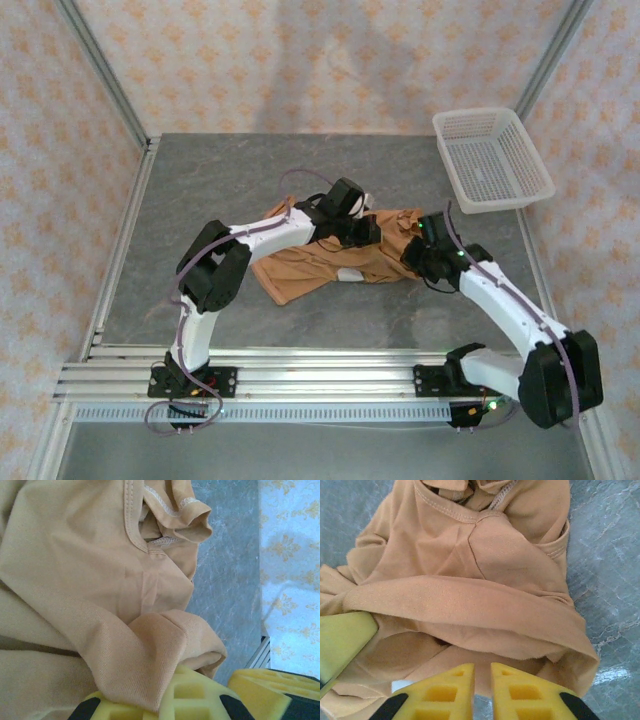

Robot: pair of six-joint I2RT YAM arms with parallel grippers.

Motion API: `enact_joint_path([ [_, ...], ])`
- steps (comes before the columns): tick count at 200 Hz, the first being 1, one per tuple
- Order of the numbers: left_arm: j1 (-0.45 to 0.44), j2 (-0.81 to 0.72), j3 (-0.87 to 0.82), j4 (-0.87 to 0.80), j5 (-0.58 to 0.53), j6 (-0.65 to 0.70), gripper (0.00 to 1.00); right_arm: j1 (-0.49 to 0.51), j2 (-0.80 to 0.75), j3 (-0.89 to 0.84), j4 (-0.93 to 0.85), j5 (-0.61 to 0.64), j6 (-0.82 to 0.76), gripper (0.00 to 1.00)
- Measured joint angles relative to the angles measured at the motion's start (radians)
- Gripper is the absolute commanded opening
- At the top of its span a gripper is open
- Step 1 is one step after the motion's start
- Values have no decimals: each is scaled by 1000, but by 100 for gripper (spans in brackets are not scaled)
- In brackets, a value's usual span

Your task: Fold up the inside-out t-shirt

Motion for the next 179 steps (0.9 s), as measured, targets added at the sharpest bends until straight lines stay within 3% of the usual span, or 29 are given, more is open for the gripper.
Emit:
enact_joint_path([
  [24, -3, 0, 0, 1, -3, 0, 0, 7, 95, 23, 6, 13, -10, 41],
  [55, -8, -1, -5, -4, -29, 8, 39, 14, 158, 24, 11, 26, -17, 46],
  [78, -7, -18, -34, -34, -59, 27, 51, 16, 183, 24, 24, 33, -16, 43],
  [95, -7, -48, -70, -64, -77, 40, 51, 16, 216, 33, 29, 42, -14, 29],
  [118, -7, -90, -123, -78, -81, 57, 46, 16, 241, 56, 29, 49, -6, 0],
  [179, -8, -108, -245, -7, -60, 18, 37, 16, 194, 143, -23, 25, 2, 0],
])
